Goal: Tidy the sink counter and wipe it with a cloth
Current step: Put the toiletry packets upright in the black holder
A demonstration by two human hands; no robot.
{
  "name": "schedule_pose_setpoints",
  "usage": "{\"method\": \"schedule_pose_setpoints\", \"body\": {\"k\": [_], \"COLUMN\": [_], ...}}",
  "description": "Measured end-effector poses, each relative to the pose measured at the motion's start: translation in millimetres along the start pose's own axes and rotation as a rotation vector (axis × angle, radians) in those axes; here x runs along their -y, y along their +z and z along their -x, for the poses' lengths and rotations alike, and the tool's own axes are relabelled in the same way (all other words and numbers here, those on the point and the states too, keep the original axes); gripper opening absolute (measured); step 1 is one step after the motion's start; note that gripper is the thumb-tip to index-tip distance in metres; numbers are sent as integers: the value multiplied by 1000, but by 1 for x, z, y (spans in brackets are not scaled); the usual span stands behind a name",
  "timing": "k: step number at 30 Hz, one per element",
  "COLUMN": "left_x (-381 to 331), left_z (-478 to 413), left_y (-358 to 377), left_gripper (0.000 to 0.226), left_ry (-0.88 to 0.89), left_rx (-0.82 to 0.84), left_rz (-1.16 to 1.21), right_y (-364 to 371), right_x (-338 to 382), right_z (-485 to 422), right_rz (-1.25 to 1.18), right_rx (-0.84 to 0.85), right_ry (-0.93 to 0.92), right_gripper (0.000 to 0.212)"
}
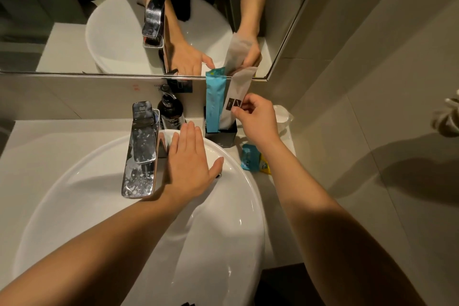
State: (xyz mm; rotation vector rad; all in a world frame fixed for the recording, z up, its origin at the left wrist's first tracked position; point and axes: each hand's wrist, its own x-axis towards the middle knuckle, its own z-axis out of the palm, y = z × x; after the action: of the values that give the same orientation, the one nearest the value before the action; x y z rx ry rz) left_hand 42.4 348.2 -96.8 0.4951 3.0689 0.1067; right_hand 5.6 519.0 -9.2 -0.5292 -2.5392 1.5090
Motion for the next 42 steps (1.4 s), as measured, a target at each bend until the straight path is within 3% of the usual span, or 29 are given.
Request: {"method": "schedule_pose_setpoints", "body": {"k": [17,22,26,31,35,42], "left_x": [-1,-1,-1,-1,-1,-1], "left_z": [0,0,0,1,1,0], "left_y": [1,4,1,0,-3,-1], "left_gripper": [99,98,99,98,99,101], "left_ry": [3,4,2,-1,5,-2], "left_rx": [3,-5,3,-14,-1,6], "left_rz": [0,6,0,9,11,-13], "right_y": [17,17,12,-17,-31,-1], "right_x": [-19,-23,-31,-52,-76,-80], "right_z": [-10,-12,-3,23,39,39], "right_rz": [326,281,130,-10,238,528], "right_rx": [142,130,18,-116,-32,107], "right_ry": [4,11,40,195,355,422], "right_gripper": [17,20,35,20,13,37]}}
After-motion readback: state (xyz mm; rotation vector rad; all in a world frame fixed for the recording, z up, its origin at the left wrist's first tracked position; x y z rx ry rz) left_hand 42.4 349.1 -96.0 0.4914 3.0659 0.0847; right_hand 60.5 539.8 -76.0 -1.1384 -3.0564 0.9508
